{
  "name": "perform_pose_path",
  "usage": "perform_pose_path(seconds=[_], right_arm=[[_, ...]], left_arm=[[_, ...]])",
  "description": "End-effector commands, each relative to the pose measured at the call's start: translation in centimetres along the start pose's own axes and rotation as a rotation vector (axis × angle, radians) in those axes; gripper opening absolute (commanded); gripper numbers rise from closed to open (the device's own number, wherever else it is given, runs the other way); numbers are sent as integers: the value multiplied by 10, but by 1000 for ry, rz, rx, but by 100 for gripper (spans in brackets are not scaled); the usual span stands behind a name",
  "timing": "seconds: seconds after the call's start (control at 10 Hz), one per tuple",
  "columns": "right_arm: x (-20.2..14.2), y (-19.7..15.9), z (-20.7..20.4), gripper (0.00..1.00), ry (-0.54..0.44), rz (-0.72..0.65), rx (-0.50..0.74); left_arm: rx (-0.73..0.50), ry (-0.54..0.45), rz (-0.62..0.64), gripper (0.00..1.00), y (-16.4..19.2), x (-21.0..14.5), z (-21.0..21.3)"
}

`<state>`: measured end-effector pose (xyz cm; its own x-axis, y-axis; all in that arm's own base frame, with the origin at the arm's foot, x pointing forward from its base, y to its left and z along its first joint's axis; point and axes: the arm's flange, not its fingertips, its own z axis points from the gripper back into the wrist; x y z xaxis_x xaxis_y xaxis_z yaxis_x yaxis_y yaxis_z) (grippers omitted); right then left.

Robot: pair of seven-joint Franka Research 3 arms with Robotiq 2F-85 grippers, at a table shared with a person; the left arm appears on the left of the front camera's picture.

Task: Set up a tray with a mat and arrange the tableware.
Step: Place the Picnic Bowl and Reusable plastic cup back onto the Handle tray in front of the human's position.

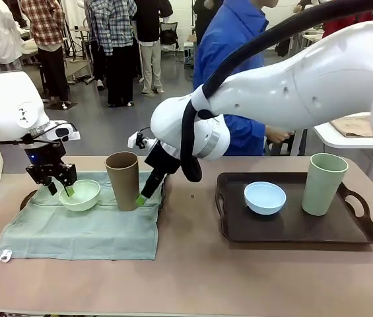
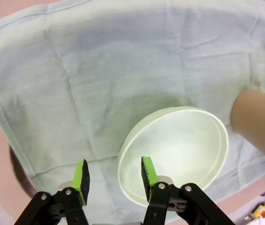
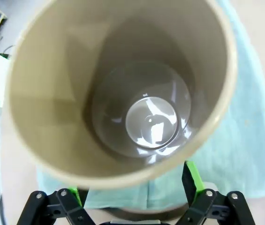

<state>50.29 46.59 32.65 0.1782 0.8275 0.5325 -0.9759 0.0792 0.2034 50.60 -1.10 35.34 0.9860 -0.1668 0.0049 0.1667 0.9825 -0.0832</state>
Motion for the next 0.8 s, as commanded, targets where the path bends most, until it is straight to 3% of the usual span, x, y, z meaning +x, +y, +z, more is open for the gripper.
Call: perform_pose_path(seconds=[0.0,0.3,0.5,0.7], right_arm=[[3,29,40,100,57,-83,-61],[-9,50,108,100,233,-399,-234],[-21,71,153,100,350,-622,-308],[-3,112,185,100,387,-662,-419]], left_arm=[[33,-6,-2,59,4,-12,17],[11,-53,-71,59,-6,-33,53],[-21,-89,-160,59,-33,-54,85],[-21,-62,-178,59,-63,-73,127]])
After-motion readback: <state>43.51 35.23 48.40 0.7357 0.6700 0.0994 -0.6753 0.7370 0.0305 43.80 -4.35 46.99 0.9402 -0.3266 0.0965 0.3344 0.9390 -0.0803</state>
